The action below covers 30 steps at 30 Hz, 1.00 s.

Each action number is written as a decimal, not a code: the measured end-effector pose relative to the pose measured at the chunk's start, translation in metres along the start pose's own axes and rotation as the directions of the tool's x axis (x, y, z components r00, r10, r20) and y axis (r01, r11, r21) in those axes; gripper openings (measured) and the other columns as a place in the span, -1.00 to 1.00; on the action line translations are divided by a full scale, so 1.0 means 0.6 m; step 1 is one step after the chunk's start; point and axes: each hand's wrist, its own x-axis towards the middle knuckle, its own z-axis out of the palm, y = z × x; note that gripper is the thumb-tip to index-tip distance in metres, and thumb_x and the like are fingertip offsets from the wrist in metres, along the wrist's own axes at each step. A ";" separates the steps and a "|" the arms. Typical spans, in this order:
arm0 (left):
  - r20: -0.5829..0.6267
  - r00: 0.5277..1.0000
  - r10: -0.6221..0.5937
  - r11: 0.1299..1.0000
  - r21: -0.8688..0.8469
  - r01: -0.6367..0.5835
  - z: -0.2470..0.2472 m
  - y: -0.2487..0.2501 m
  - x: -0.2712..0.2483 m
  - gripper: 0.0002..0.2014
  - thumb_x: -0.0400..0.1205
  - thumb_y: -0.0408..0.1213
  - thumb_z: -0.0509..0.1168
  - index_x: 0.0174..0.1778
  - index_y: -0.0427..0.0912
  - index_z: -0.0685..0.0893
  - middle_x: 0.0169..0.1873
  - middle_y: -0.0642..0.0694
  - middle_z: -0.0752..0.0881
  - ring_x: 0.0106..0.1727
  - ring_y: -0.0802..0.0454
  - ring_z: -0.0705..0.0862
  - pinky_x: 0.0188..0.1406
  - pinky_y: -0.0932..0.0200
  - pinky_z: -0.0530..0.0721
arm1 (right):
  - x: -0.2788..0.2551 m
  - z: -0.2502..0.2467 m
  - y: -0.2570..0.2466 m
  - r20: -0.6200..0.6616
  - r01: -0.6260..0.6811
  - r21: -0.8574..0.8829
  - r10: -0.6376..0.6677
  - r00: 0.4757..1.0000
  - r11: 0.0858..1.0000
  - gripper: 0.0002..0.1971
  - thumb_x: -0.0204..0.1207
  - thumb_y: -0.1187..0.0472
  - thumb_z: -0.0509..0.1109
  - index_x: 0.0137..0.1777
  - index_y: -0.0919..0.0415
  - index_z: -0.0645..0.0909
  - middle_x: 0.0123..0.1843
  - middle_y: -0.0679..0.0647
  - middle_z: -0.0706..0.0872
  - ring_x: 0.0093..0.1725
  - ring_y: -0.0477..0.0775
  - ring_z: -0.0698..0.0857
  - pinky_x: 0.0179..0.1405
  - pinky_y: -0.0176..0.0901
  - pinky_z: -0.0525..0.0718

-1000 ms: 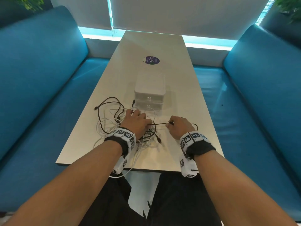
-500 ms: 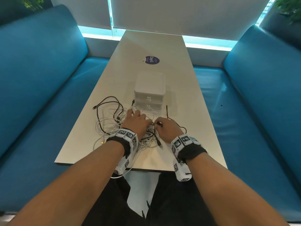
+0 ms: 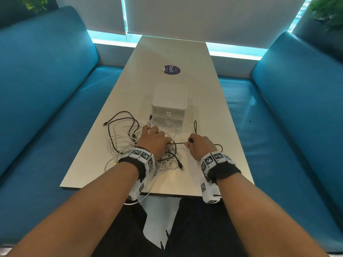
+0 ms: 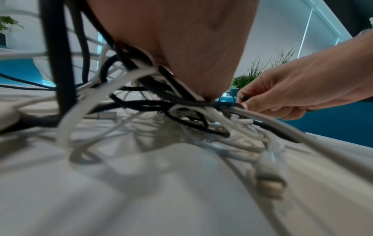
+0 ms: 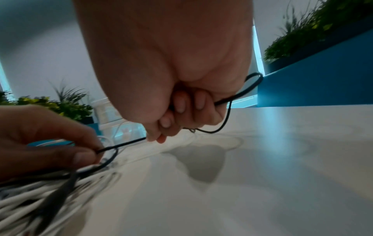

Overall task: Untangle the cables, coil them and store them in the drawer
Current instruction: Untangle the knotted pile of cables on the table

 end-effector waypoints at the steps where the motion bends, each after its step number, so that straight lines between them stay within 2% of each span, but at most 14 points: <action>1: 0.007 1.000 -0.002 1.000 -0.009 0.002 -0.001 -0.001 0.001 -0.70 0.75 0.05 0.05 0.22 0.19 0.67 0.19 0.07 0.70 0.34 -0.11 0.47 0.38 -0.29 0.21 | 0.000 -0.003 0.006 0.000 -0.032 -0.008 0.032 0.999 0.999 -0.74 0.69 -0.06 0.25 0.16 0.09 0.59 0.03 0.16 0.72 -0.05 0.24 0.71 -0.04 0.04 0.71; 4: 0.016 1.000 0.005 1.000 -0.005 -0.005 -0.001 0.001 0.001 -0.70 0.76 0.05 0.05 0.24 0.21 0.66 0.21 0.08 0.69 0.36 -0.12 0.46 0.39 -0.29 0.20 | -0.005 -0.005 0.012 -0.017 -0.107 -0.026 0.107 0.994 0.994 -0.75 0.69 -0.04 0.24 0.16 0.10 0.59 0.07 0.17 0.71 -0.01 0.24 0.71 -0.04 0.02 0.68; 6: 0.020 1.000 0.001 1.000 0.007 -0.001 -0.001 0.004 0.000 -0.71 0.78 0.01 0.05 0.24 0.19 0.65 0.22 0.04 0.69 0.38 -0.14 0.45 0.40 -0.29 0.20 | -0.012 0.000 0.002 -0.047 -0.095 -0.076 0.092 0.995 0.993 -0.78 0.71 0.04 0.20 0.18 0.12 0.57 0.07 0.17 0.70 0.00 0.25 0.71 -0.10 -0.01 0.63; 8: 0.037 0.999 -0.016 1.000 0.011 0.015 0.000 0.006 0.002 -0.74 0.78 -0.04 0.06 0.24 0.17 0.63 0.23 0.00 0.67 0.39 -0.16 0.43 0.41 -0.31 0.19 | -0.017 0.006 -0.012 -0.077 -0.018 -0.077 0.013 0.997 0.997 -0.75 0.70 0.11 0.18 0.32 0.11 0.47 0.02 0.20 0.70 -0.04 0.29 0.71 -0.14 0.02 0.64; 10: 0.056 0.998 -0.031 0.999 0.014 0.030 0.000 0.009 0.005 -0.77 0.75 -0.07 0.11 0.24 0.17 0.62 0.22 -0.02 0.67 0.40 -0.17 0.43 0.40 -0.32 0.20 | -0.021 0.009 -0.025 -0.047 0.113 -0.006 -0.113 0.992 0.994 -0.55 0.68 0.12 0.19 0.54 0.07 0.25 -0.06 0.23 0.71 -0.12 0.30 0.72 -0.21 0.03 0.66; 11: 0.064 0.997 -0.034 0.999 0.019 0.032 -0.001 0.010 0.006 -0.77 0.74 -0.09 0.13 0.25 0.17 0.61 0.22 -0.03 0.67 0.40 -0.18 0.42 0.40 -0.32 0.21 | -0.023 0.008 -0.031 -0.018 0.178 0.036 -0.178 0.984 0.983 -0.51 0.67 0.11 0.19 0.57 0.06 0.22 -0.10 0.23 0.72 -0.16 0.29 0.72 -0.22 0.04 0.67; 13: 0.077 0.997 -0.026 0.999 0.028 0.024 -0.001 0.010 0.007 -0.73 0.73 -0.11 0.15 0.32 0.18 0.58 0.22 -0.05 0.66 0.41 -0.19 0.42 0.41 -0.33 0.21 | -0.023 0.007 -0.041 0.013 0.268 0.090 -0.270 0.963 0.959 -0.63 0.66 0.13 0.21 0.46 0.08 0.40 -0.09 0.24 0.75 -0.14 0.28 0.73 -0.17 0.09 0.70; 16: 0.054 0.998 0.012 1.000 0.024 -0.013 0.000 0.007 0.004 -0.70 0.73 -0.15 0.15 0.38 0.11 0.53 0.20 -0.05 0.66 0.40 -0.18 0.43 0.43 -0.32 0.22 | -0.019 0.011 -0.050 0.004 0.288 0.145 -0.291 0.957 0.947 -0.78 0.66 0.16 0.23 0.24 0.15 0.57 0.00 0.25 0.77 -0.02 0.29 0.71 -0.11 0.02 0.65; 18: 0.026 0.999 0.042 0.999 0.020 -0.042 -0.001 0.004 0.000 -0.75 0.73 -0.17 0.14 0.32 0.04 0.54 0.17 -0.04 0.67 0.35 -0.14 0.46 0.42 -0.28 0.25 | -0.016 0.017 -0.054 0.010 0.287 0.135 -0.291 0.957 0.948 -0.80 0.67 0.16 0.24 0.20 0.17 0.59 0.02 0.24 0.78 0.00 0.29 0.71 -0.16 -0.05 0.56; 20: 0.004 0.997 0.071 0.997 0.005 -0.071 -0.004 0.001 -0.002 -0.78 0.75 -0.14 0.09 0.24 0.00 0.56 0.12 -0.03 0.68 0.29 -0.12 0.49 0.40 -0.25 0.27 | -0.014 0.022 -0.055 0.026 0.288 0.124 -0.294 0.955 0.949 -0.82 0.68 0.16 0.24 0.17 0.20 0.58 0.00 0.26 0.77 -0.02 0.31 0.70 -0.17 -0.02 0.56; 23: -0.013 0.995 0.104 0.994 -0.038 -0.104 -0.012 -0.008 -0.003 -0.74 0.72 -0.02 0.04 0.11 0.04 0.61 0.01 0.04 0.72 0.21 -0.08 0.53 0.39 -0.25 0.26 | -0.014 0.020 -0.046 0.068 0.287 0.140 -0.298 0.952 0.948 -0.80 0.71 0.09 0.23 0.16 0.20 0.55 -0.03 0.26 0.75 -0.04 0.30 0.69 -0.16 0.01 0.56; 27: 0.025 0.994 0.103 0.994 -0.046 -0.102 -0.010 -0.026 -0.010 -0.66 0.68 0.18 0.09 0.14 0.16 0.68 0.05 0.07 0.70 0.25 -0.07 0.50 0.39 -0.26 0.24 | -0.021 0.007 -0.028 0.154 0.260 0.145 -0.282 0.947 0.955 -0.73 0.71 -0.03 0.20 0.05 0.18 0.57 -0.07 0.20 0.74 -0.06 0.23 0.67 -0.07 0.03 0.61; 30: 0.065 0.992 0.106 0.992 -0.080 -0.101 -0.012 -0.026 -0.008 -0.66 0.70 0.18 0.09 0.20 0.18 0.66 0.13 0.04 0.66 0.29 -0.08 0.46 0.38 -0.25 0.26 | -0.016 0.004 -0.022 0.132 0.221 0.138 -0.239 0.962 0.966 -0.73 0.71 0.00 0.20 0.04 0.19 0.61 -0.03 0.21 0.75 -0.02 0.23 0.68 -0.02 0.02 0.62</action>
